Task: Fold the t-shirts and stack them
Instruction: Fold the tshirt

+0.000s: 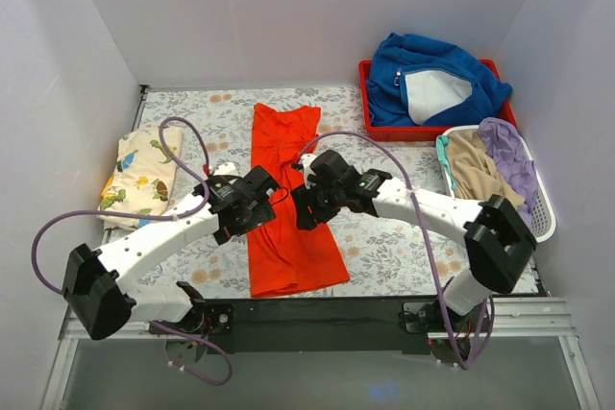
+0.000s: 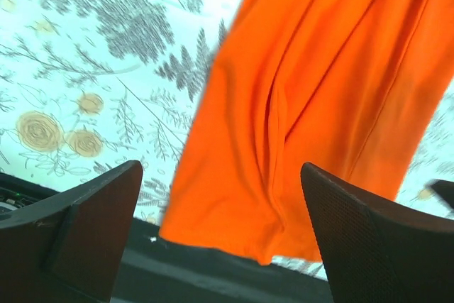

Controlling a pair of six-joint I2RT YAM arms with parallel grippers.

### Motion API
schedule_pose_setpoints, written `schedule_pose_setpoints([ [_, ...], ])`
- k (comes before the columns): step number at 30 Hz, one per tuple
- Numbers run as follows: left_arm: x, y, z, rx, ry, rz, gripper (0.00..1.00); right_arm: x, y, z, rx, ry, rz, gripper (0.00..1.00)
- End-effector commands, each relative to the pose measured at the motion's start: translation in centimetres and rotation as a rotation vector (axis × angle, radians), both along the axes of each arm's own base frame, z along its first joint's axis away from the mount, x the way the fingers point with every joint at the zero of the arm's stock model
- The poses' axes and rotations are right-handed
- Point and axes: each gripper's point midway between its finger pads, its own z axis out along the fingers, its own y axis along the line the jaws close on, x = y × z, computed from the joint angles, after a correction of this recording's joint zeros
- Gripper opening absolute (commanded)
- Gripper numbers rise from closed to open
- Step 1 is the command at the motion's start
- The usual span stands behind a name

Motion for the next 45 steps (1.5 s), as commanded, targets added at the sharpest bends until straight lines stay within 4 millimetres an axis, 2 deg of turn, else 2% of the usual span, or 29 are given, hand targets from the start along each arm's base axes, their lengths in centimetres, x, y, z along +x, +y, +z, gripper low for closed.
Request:
schedule_pose_setpoints([
  [1, 1.4, 3.4, 3.5, -0.006, -0.186, 0.157, 0.94, 0.8, 3.0, 0.9, 0.091, -0.015, 0.089, 0.63],
  [5, 1.3, 5.1, 6.2, -0.071, -0.306, 0.213, 0.94, 0.5, 4.4, -0.4, 0.113, 0.029, 0.139, 0.71],
  [7, 1.3, 5.7, 7.7, -0.105, -0.365, 0.234, 0.94, 0.6, 5.3, -0.9, 0.129, 0.048, 0.147, 0.71],
  [10, 1.1, 6.5, 8.3, -0.104, -0.398, 0.251, 0.94, 0.4, 6.7, -1.3, 0.155, 0.084, 0.171, 0.71],
  [11, 1.1, 6.6, 8.3, -0.099, -0.400, 0.251, 0.94, 0.4, 7.0, -1.9, 0.151, 0.099, 0.177, 0.71],
  [18, 1.2, 6.4, 8.0, -0.084, -0.393, 0.222, 0.94, 0.6, 9.8, -2.3, 0.174, 0.128, 0.216, 0.69],
  [20, 1.1, 6.4, 7.8, -0.083, -0.386, 0.218, 0.94, 0.5, 10.1, -3.2, 0.157, 0.145, 0.215, 0.69],
  [24, 1.1, 6.1, 7.6, -0.093, -0.379, 0.207, 0.94, 0.2, 10.6, -3.6, 0.154, 0.160, 0.230, 0.68],
  [31, 1.2, 5.7, 7.4, -0.095, -0.375, 0.190, 0.94, -0.4, 10.6, -5.1, 0.110, 0.183, 0.239, 0.65],
  [34, 1.3, 5.6, 7.1, -0.092, -0.369, 0.183, 0.94, -0.9, 10.5, -5.6, 0.100, 0.197, 0.247, 0.59],
  [37, 1.3, 5.5, 6.9, -0.089, -0.360, 0.180, 0.94, -0.9, 10.4, -5.9, 0.089, 0.196, 0.243, 0.50],
  [40, 1.3, 5.4, 6.8, -0.089, -0.359, 0.178, 0.95, -0.7, 10.4, -6.0, 0.081, 0.186, 0.237, 0.35],
  [41, 1.3, 5.4, 6.8, -0.089, -0.359, 0.178, 0.94, -0.7, 10.4, -5.9, 0.080, 0.187, 0.239, 0.27],
  [45, 1.3, 5.4, 6.5, -0.080, -0.350, 0.173, 0.95, -0.7, 10.1, -6.1, 0.073, 0.190, 0.235, 0.13],
])
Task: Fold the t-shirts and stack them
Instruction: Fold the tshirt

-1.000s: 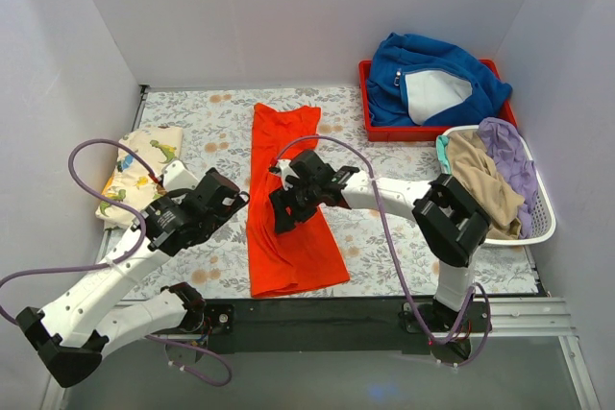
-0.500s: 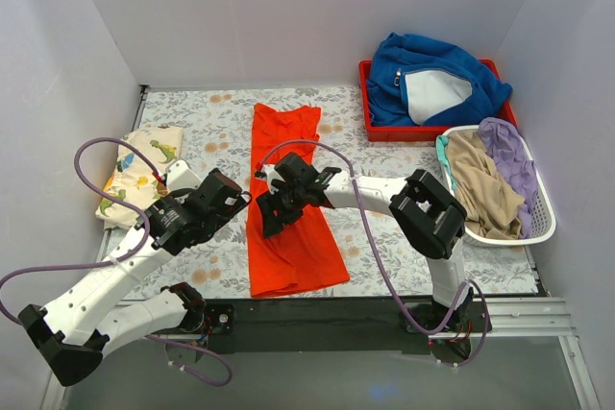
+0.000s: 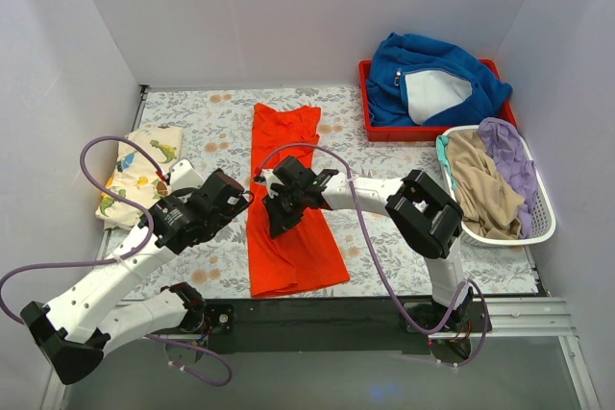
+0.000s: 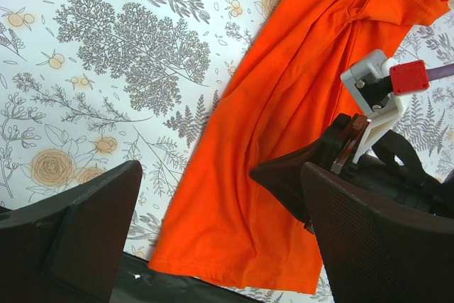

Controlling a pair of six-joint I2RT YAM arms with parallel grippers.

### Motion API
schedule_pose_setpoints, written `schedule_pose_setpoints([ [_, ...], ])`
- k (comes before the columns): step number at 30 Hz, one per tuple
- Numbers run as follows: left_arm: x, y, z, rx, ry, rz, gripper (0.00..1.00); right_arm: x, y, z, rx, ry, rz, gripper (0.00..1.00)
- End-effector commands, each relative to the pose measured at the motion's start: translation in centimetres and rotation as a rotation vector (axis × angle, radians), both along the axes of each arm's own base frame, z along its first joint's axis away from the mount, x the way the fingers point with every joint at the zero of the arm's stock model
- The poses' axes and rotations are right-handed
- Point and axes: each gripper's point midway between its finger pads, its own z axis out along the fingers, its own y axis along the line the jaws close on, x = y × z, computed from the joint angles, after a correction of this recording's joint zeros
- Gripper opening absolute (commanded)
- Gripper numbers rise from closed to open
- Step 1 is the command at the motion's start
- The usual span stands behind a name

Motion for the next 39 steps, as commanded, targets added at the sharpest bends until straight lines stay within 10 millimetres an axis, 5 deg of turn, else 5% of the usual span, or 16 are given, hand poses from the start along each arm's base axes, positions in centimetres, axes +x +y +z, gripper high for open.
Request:
schedule_pose_setpoints([
  [1, 0.3, 0.3, -0.3, 0.019, -0.007, 0.006, 0.94, 0.4, 0.8, 1.1, 0.022, -0.022, 0.007, 0.08],
  [2, 0.3, 0.2, -0.2, 0.019, -0.007, 0.006, 0.95, 0.5, 0.7, 1.6, 0.028, -0.035, 0.002, 0.01],
  [12, 0.4, 0.3, -0.3, 0.022, -0.009, 0.005, 0.95, 0.0, -2.6, 4.4, 0.015, -0.092, -0.097, 0.01],
  [19, 0.5, -0.2, -1.0, 0.028, 0.005, -0.014, 0.95, -2.0, -5.0, 2.3, -0.066, -0.032, -0.115, 0.01],
  [21, 0.6, -0.3, -1.1, 0.035, 0.011, -0.023, 0.95, -2.6, -5.3, 1.3, -0.098, -0.007, -0.106, 0.23],
  [25, 0.7, -0.6, -1.6, 0.046, 0.030, -0.037, 0.95, -1.5, -6.8, -0.1, -0.206, -0.052, -0.160, 0.42],
  [28, 1.1, -0.8, -1.4, 0.054, 0.021, -0.050, 0.95, 0.8, -8.0, 1.0, -0.262, -0.171, -0.236, 0.56],
  [32, 4.0, -2.6, 0.3, 0.050, -0.061, -0.137, 0.95, 5.8, -9.9, 5.7, -0.245, -0.366, -0.385, 0.65],
  [35, 8.4, -3.7, 1.3, 0.036, -0.101, -0.204, 0.95, 11.8, -13.3, 8.2, -0.212, -0.385, -0.530, 0.66],
  [37, 12.5, -3.9, 2.6, -0.030, -0.166, -0.210, 0.95, 15.1, -13.9, 9.9, -0.164, -0.412, -0.570, 0.66],
  [39, 16.2, -3.6, 0.6, -0.005, -0.136, -0.222, 0.95, 18.4, -15.2, 10.8, -0.129, -0.407, -0.589, 0.66],
])
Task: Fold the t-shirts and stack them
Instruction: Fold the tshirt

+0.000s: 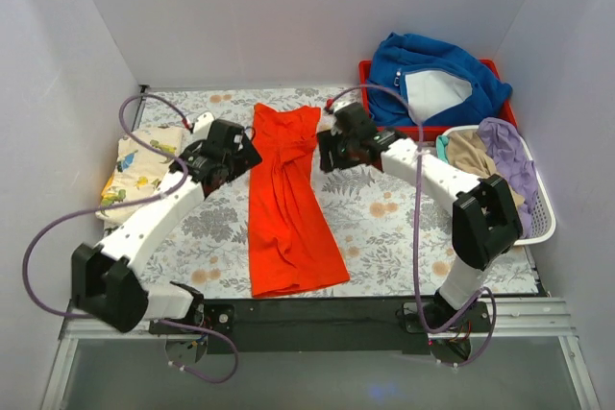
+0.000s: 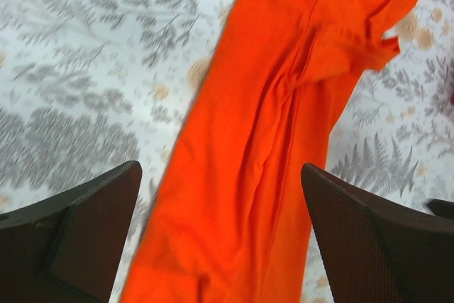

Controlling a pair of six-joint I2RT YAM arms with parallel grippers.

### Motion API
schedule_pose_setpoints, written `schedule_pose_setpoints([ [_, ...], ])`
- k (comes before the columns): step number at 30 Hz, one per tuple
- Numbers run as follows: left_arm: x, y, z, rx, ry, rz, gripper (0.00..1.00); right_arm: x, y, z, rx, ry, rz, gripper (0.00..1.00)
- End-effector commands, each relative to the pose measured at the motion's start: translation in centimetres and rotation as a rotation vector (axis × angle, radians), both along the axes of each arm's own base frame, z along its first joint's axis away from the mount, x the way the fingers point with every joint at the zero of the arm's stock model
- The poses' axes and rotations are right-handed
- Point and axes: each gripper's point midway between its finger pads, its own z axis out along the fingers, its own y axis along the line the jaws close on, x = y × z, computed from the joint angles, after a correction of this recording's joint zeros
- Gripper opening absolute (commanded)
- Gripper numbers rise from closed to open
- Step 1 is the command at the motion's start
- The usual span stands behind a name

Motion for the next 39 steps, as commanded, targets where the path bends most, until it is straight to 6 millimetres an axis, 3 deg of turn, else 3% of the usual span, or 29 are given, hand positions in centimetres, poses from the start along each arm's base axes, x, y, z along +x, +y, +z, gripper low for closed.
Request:
schedule_pose_setpoints([
  [1, 8.7, -2.1, 3.9, -0.073, -0.180, -0.114, 0.95, 7.3, -2.2, 4.3, 0.059, -0.129, -0.065, 0.66],
  [2, 10.1, -2.8, 3.4, -0.086, -0.164, -0.146, 0.95, 9.7, -2.0, 4.8, 0.101, -0.127, -0.045, 0.66],
  [3, 12.4, -2.6, 1.4, -0.069, -0.120, -0.131, 0.95, 10.9, -1.8, 4.7, 0.127, -0.115, -0.039, 0.66],
  [4, 14.7, -3.1, 2.7, -0.076, -0.157, -0.138, 0.95, 12.3, -1.6, 3.3, 0.139, -0.083, -0.035, 0.66],
  [5, 16.1, -3.6, 2.6, -0.071, -0.157, -0.172, 0.95, 14.0, -0.9, 5.1, 0.216, -0.102, -0.007, 0.66],
  [6, 17.9, -3.6, -0.4, -0.057, -0.101, -0.172, 0.95, 15.2, -0.6, 5.5, 0.243, -0.105, -0.005, 0.66],
  [7, 19.0, -3.7, -1.1, -0.061, -0.090, -0.180, 0.95, 16.2, -0.4, 5.3, 0.253, -0.100, -0.003, 0.66],
  [8, 20.9, -4.1, 0.3, -0.078, -0.126, -0.189, 0.95, 17.2, 0.0, 3.3, 0.271, -0.052, 0.012, 0.66],
  [9, 22.0, -4.3, -2.7, -0.096, -0.067, -0.206, 0.95, 18.8, 0.6, 5.0, 0.309, -0.088, 0.013, 0.66],
  [10, 22.9, -4.4, -2.6, -0.108, -0.074, -0.208, 0.95, 19.7, 0.8, 2.8, 0.309, -0.055, 0.011, 0.66],
  [12, 24.8, -5.2, -2.4, -0.116, -0.112, -0.251, 0.95, 21.5, 1.6, 4.1, 0.372, -0.068, 0.023, 0.66],
  [13, 25.4, -5.4, -4.4, -0.115, -0.079, -0.257, 0.95, 22.2, 1.7, 2.5, 0.376, -0.044, 0.020, 0.66],
  [14, 26.6, -5.9, -3.3, -0.124, -0.109, -0.271, 0.95, 22.6, 1.8, 2.3, 0.397, -0.033, 0.025, 0.66],
  [16, 27.2, -6.2, -6.0, -0.118, -0.046, -0.279, 0.95, 23.2, 2.4, 1.6, 0.434, -0.009, 0.038, 0.66],
  [19, 28.4, -7.2, -5.5, -0.155, -0.072, -0.310, 0.95, 23.1, 2.6, 0.6, 0.440, 0.003, 0.046, 0.66],
  [20, 28.7, -7.4, -6.4, -0.160, -0.062, -0.313, 0.95, 23.0, 2.5, 0.3, 0.439, 0.011, 0.048, 0.66],
  [21, 29.5, -7.6, -5.4, -0.168, -0.090, -0.317, 0.95, 22.8, 2.4, 0.2, 0.439, 0.011, 0.050, 0.66],
  [23, 30.0, -8.3, -6.4, -0.185, -0.081, -0.340, 0.95, 22.3, 2.4, -0.3, 0.438, 0.020, 0.061, 0.66],
  [24, 30.5, -8.5, -5.4, -0.188, -0.095, -0.346, 0.95, 22.2, 2.5, -0.4, 0.439, 0.023, 0.067, 0.66],
  [25, 30.7, -8.5, -6.1, -0.189, -0.079, -0.345, 0.95, 22.1, 2.5, -0.6, 0.439, 0.027, 0.069, 0.65],
  [27, 30.7, -8.0, -8.2, -0.157, -0.023, -0.334, 0.95, 21.7, 2.3, -1.4, 0.427, 0.043, 0.073, 0.65],
  [28, 31.1, -7.8, -7.7, -0.145, -0.032, -0.325, 0.95, 21.5, 2.2, -1.2, 0.427, 0.041, 0.074, 0.65],
  [31, 31.0, -6.6, -9.4, -0.097, 0.009, -0.298, 0.95, 21.1, 1.9, -1.3, 0.417, 0.040, 0.074, 0.64],
  [35, 31.0, -5.6, -9.9, -0.057, 0.013, -0.273, 0.84, 20.5, 1.6, -1.6, 0.410, 0.046, 0.073, 0.64],
  [37, 31.1, -5.3, -10.5, -0.032, 0.019, -0.272, 0.70, 20.2, 1.6, -1.9, 0.409, 0.051, 0.073, 0.64],
  [39, 31.2, -5.0, -10.6, -0.015, 0.022, -0.266, 0.62, 20.1, 1.5, -2.0, 0.409, 0.053, 0.072, 0.63],
])
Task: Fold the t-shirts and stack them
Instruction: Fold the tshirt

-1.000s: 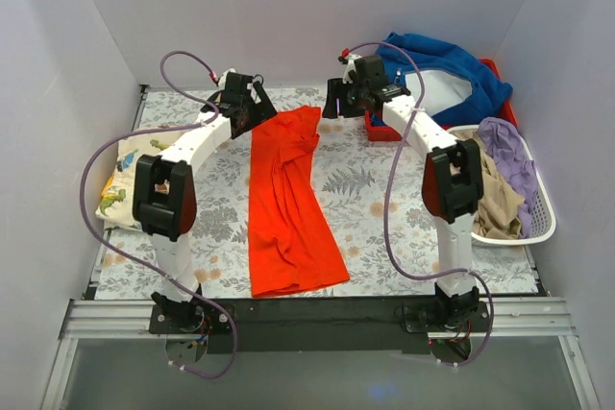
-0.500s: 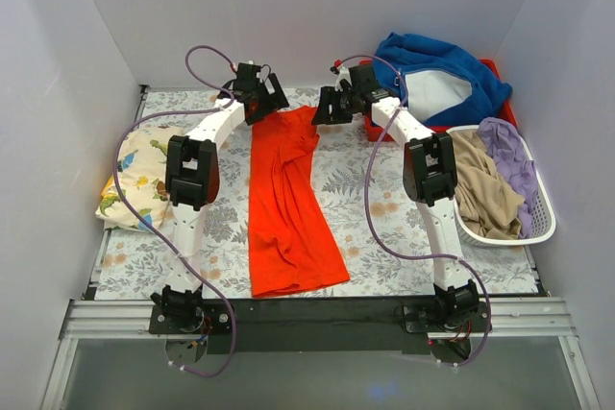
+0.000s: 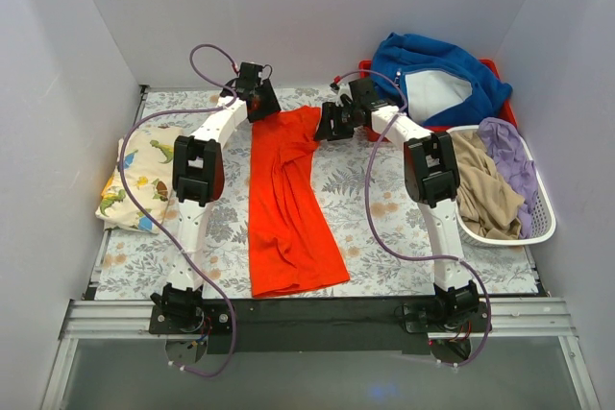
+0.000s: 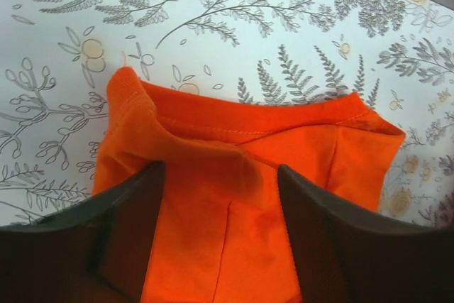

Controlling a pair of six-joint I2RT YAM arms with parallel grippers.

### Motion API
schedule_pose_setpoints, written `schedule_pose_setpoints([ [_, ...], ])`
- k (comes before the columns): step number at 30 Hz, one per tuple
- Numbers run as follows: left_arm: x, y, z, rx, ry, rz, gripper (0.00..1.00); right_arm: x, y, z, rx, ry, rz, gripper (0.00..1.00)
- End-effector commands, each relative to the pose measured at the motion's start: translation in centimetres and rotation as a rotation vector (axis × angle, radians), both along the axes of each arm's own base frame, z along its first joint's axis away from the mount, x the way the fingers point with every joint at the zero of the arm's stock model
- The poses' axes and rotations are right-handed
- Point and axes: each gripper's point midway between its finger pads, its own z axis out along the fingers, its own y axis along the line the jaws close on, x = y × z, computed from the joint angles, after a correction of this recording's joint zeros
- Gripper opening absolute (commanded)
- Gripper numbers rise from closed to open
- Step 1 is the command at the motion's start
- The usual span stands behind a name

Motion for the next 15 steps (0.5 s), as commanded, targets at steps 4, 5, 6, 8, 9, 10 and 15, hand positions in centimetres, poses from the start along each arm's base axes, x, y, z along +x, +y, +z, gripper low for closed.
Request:
schedule_pose_setpoints([
  [4, 0.4, 1.9, -0.2, 0.097, -0.002, 0.020, 0.25, 0.0, 0.2, 4.4, 0.043, -0.093, 0.019, 0.63],
  [5, 0.4, 2.1, -0.9, 0.106, 0.010, 0.022, 0.12, -0.1, 0.2, 4.4, 0.043, -0.093, 0.019, 0.62],
  [6, 0.4, 2.2, -1.0, 0.112, 0.013, 0.023, 0.02, -0.2, 0.1, 4.2, 0.041, -0.088, 0.019, 0.62],
  [8, 0.3, 2.6, -1.8, 0.125, 0.030, 0.032, 0.00, -0.2, 0.0, 4.0, 0.037, -0.089, 0.016, 0.62],
  [9, 0.1, 3.0, -2.0, 0.130, 0.043, 0.039, 0.00, -0.3, -0.1, 4.0, 0.033, -0.089, 0.013, 0.62],
  [10, -0.1, 3.4, -2.3, 0.135, 0.053, 0.054, 0.00, -0.2, -0.2, 3.8, 0.026, -0.090, 0.010, 0.61],
  [15, 0.0, 7.5, -0.5, 0.108, 0.036, 0.160, 0.00, -0.4, -0.8, 3.9, -0.004, -0.109, -0.005, 0.61],
])
